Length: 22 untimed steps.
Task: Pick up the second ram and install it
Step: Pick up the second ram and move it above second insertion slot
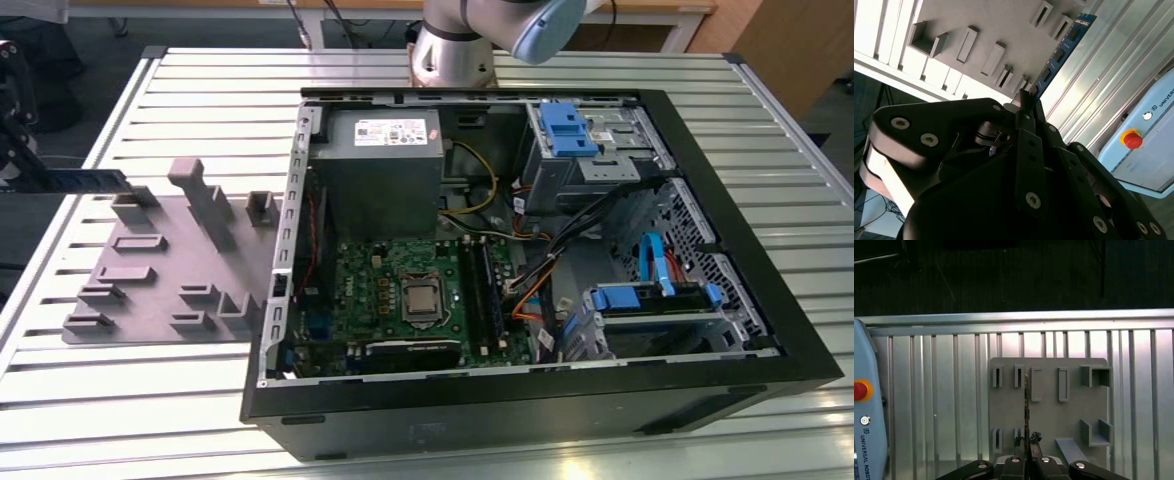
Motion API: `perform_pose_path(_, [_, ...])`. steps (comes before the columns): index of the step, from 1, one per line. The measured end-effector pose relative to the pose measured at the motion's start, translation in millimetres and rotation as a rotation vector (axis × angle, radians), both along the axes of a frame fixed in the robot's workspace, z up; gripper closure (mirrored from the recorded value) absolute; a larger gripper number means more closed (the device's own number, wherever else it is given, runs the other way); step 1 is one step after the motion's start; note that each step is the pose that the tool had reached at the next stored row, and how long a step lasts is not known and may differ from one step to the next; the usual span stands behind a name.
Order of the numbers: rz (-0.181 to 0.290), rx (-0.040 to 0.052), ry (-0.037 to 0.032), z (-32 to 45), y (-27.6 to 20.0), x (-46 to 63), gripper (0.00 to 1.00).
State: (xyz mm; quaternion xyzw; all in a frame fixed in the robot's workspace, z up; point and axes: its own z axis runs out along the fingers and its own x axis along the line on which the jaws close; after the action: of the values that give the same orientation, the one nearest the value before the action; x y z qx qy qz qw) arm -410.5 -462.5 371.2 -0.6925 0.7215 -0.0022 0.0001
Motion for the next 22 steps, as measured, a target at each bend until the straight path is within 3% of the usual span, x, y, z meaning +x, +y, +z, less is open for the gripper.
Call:
perform_pose_path(18, [0.000, 0.0000, 0.0000, 20.0, 0.0, 0.0, 0.86])
perform_pose_path(22, [0.000, 0.0002, 0.0000, 21.3, 0.0, 0.0, 0.86])
